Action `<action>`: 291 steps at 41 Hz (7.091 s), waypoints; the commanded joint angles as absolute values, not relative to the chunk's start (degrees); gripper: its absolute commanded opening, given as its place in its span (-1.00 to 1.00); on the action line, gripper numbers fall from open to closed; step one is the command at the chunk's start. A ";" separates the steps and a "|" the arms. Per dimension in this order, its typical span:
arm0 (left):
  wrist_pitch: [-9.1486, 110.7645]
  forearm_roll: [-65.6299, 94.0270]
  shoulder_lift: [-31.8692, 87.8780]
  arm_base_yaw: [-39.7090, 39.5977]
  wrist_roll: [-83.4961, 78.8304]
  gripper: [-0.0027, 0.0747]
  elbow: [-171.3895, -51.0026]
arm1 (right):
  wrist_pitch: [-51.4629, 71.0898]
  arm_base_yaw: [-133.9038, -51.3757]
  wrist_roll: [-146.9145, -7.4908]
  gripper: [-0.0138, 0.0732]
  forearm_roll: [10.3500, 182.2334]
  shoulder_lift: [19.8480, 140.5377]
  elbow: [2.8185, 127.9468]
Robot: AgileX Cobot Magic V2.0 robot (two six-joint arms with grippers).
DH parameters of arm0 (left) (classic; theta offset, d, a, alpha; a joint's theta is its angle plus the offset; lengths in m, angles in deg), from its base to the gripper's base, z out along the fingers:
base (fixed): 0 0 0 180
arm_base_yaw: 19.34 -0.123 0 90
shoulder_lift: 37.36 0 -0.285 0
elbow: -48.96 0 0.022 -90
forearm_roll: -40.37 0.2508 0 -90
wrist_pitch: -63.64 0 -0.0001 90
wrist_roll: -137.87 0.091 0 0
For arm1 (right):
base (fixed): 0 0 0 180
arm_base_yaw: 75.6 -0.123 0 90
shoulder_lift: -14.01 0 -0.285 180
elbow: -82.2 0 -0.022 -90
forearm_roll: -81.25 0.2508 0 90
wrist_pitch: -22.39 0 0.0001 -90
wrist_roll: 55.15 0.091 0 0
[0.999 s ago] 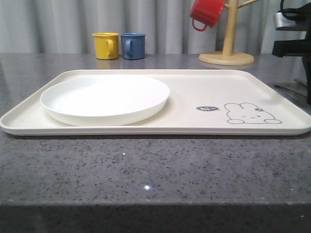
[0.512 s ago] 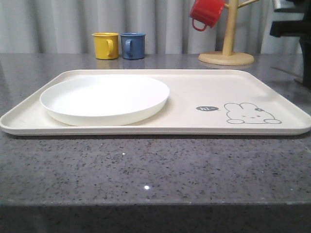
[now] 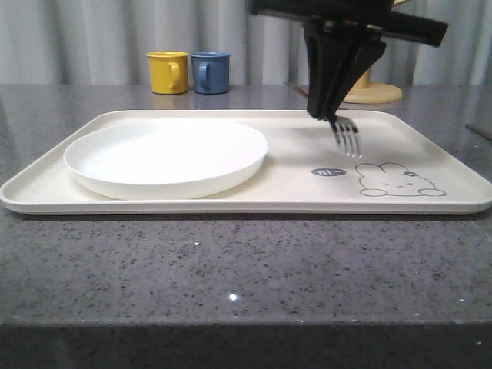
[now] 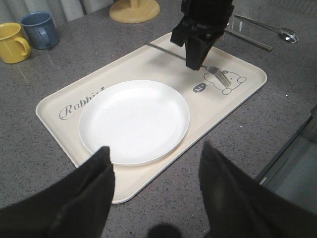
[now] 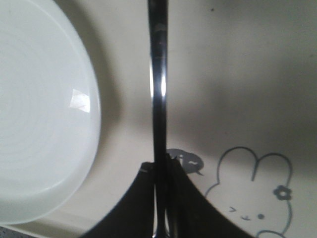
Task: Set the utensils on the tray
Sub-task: 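Lower the fork onto the tray beside the plate and release, then grasp the metal chopsticks with the right gripper and lift them, then lower the chopsticks onto the tray beside the fork and release, then grasp the silver spoon with the right gripper and lift it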
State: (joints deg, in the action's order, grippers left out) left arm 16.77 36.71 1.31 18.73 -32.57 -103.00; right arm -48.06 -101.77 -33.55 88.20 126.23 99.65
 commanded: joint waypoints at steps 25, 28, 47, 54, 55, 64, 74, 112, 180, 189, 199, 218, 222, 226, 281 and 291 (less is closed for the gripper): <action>21.29 36.28 1.61 19.02 -33.17 0.02 -104.33 | -48.17 -102.46 -23.90 -0.14 88.18 128.91 101.79; 21.29 36.28 1.61 19.02 -33.17 0.02 -104.33 | -48.41 -102.46 -26.13 -0.14 87.35 127.85 101.79; 21.29 36.28 1.61 19.02 -33.17 0.02 -104.33 | -49.65 -97.47 -38.80 -0.14 73.25 108.41 95.83; 21.29 36.28 1.61 19.02 -33.17 0.02 -104.33 | -51.23 -87.38 -45.06 -0.14 77.74 105.47 92.14; 21.29 36.28 1.61 19.02 -33.17 0.02 -104.33 | -51.29 -86.17 -46.34 -0.14 78.47 105.47 91.76; 21.29 36.28 1.61 19.02 -33.17 0.02 -104.33 | -51.70 -75.78 -53.43 -0.14 84.10 107.52 89.41; 21.29 36.28 1.61 19.02 -33.17 0.02 -104.33 | -53.19 -71.81 -55.68 -0.14 85.41 113.21 88.89; 21.29 36.28 1.61 19.02 -33.17 0.02 -104.33 | -53.01 -71.81 -55.83 -0.14 83.24 122.60 89.00; 21.29 36.28 1.61 19.02 -33.17 0.02 -104.33 | -47.74 -93.88 -35.60 -0.58 96.82 118.36 89.84; 21.29 36.28 1.61 19.02 -33.17 0.02 -104.33 | -48.07 -93.88 -35.60 -0.58 97.82 121.43 89.88; 21.29 36.28 1.61 19.02 -33.17 0.02 -104.33 | -48.19 -93.88 -35.67 -0.22 97.56 121.63 89.88; 21.29 36.28 1.61 19.02 -33.17 0.02 -104.33 | -50.63 -93.60 -47.56 -0.09 87.86 113.14 89.88; 21.29 36.28 1.61 19.02 -33.17 0.02 -104.33 | -52.26 -92.37 -47.69 -0.09 82.45 109.82 89.88; 21.29 36.28 1.61 19.02 -33.17 0.02 -104.33 | -53.37 -88.84 -48.38 -0.09 80.09 107.65 89.60; 21.29 36.28 1.61 19.02 -33.17 0.02 -104.33 | -40.25 -60.69 -58.86 -0.09 81.25 118.54 85.12; 21.29 36.28 1.61 19.02 -33.17 0.02 -104.33 | -41.40 -60.69 -58.86 -0.22 81.25 120.25 85.12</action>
